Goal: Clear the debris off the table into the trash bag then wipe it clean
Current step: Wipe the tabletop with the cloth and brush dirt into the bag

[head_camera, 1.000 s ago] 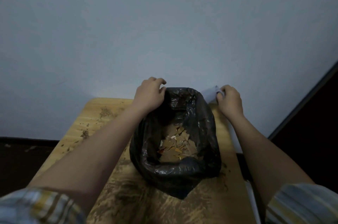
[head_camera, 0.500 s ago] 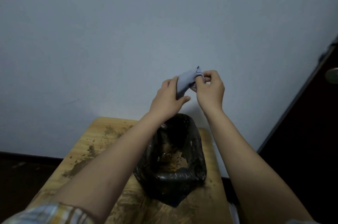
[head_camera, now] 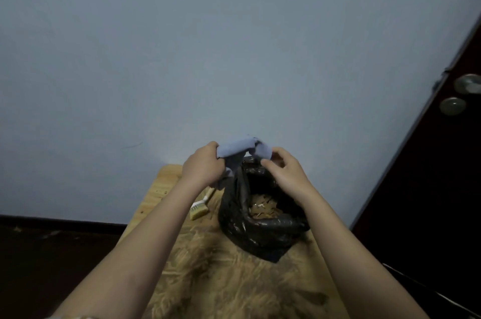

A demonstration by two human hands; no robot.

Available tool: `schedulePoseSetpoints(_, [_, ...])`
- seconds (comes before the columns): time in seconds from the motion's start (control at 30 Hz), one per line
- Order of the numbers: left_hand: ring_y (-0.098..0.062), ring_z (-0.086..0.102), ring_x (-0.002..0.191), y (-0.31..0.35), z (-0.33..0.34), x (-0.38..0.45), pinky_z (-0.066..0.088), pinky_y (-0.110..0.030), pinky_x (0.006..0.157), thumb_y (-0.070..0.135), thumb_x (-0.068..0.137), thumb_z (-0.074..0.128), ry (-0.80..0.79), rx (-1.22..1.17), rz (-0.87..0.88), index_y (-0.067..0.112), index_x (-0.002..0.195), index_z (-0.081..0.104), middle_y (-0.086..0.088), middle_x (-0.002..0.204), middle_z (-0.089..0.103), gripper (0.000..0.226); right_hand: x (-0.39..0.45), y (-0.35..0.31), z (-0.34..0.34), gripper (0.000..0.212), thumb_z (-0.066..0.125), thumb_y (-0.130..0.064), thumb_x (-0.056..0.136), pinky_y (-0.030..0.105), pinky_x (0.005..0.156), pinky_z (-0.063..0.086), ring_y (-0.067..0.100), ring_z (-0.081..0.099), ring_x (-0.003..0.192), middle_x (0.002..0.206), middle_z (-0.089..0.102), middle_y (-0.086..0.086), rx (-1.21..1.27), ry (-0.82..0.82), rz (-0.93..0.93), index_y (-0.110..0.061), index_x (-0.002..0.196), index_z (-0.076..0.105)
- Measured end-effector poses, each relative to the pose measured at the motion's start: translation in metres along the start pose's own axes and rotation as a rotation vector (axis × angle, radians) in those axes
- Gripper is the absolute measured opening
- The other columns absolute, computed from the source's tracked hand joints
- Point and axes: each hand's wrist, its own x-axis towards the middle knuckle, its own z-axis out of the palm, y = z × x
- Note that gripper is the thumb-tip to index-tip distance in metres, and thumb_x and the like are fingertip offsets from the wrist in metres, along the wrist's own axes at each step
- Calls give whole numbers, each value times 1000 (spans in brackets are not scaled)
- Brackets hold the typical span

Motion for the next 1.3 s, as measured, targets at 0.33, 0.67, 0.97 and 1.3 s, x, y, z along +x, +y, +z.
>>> schedulePoseSetpoints(0.33, [-21,42,59,-42,10,-20,25,-32,47,9,90,44,-30,-42,-64,11,95,40,-3,73,44,7,-50,79,12,67,56,-33,93,46,102,41,40,42,125,143,30,19,-285,195,735,-13,146,21])
schedulePoseSetpoints(0.67, [-26,53,71,-48,30,-31,36,-31,52,9,88,44,-96,-138,-106,12,99,47,-5,83,54,12,-40,95,18,22,51,-3,92,27,38,52,31,56,88,113,51,13,125,433,823,-8,113,48])
schedulePoseSetpoints(0.97, [-22,45,62,-33,34,-24,28,-30,48,7,90,44,-75,-132,-73,12,94,43,-6,79,50,6,-14,75,-32,13,49,3,88,31,40,54,27,58,67,80,52,8,98,467,726,-8,93,54])
schedulePoseSetpoints(1.3, [-19,43,58,-29,57,-9,26,-29,46,10,90,48,-89,-98,-89,12,97,44,-4,77,48,9,6,116,-65,21,45,-1,86,45,67,60,26,58,73,85,55,8,-3,527,684,-10,102,55])
